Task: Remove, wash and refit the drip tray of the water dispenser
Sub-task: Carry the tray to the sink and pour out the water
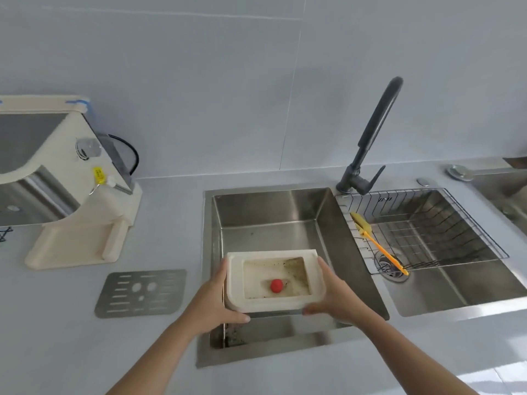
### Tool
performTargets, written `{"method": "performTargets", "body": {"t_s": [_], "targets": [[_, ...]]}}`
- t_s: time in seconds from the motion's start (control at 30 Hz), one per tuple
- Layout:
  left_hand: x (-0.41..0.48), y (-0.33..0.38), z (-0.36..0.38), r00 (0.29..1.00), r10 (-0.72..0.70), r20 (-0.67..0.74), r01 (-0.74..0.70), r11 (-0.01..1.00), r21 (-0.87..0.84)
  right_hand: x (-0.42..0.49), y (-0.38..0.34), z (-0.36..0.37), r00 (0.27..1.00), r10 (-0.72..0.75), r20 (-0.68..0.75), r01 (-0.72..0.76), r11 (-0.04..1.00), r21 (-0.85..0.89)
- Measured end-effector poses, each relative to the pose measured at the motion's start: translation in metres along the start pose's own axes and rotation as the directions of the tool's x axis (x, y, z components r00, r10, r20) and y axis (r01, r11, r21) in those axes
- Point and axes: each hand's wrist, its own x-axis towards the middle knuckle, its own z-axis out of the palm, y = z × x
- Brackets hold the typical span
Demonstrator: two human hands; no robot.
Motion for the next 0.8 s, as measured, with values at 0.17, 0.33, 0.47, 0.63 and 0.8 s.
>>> {"method": "performTargets", "body": {"t_s": [0.17, 0.33, 0.47, 0.63, 0.8], "targets": [[0.015, 0.015, 0.007, 0.999, -0.037, 0.028, 0.036, 0.998, 0.056, 0.003, 0.021, -0.01, 0.999, 0.04, 0.002, -0.04, 0.997, 0.065], [0.031, 0.024, 0.007, 0.996, -0.056, 0.072, 0.049, 0.994, 0.096, 0.007, 0.031, -0.015, 0.999, 0.054, 0.01, -0.055, 0.989, 0.139], [0.043, 0.024, 0.0, 0.989, -0.099, 0.107, 0.088, 0.99, 0.107, 0.01, 0.036, -0.014, 0.995, 0.097, 0.004, -0.095, 0.973, 0.208], [0.054, 0.023, -0.006, 0.98, -0.151, 0.127, 0.136, 0.983, 0.124, 0.02, 0.04, -0.011, 0.988, 0.152, 0.026, -0.153, 0.954, 0.256], [0.067, 0.028, -0.016, 0.98, -0.161, 0.12, 0.147, 0.982, 0.114, 0.029, 0.044, -0.005, 0.98, 0.185, 0.07, -0.197, 0.913, 0.357]]}}
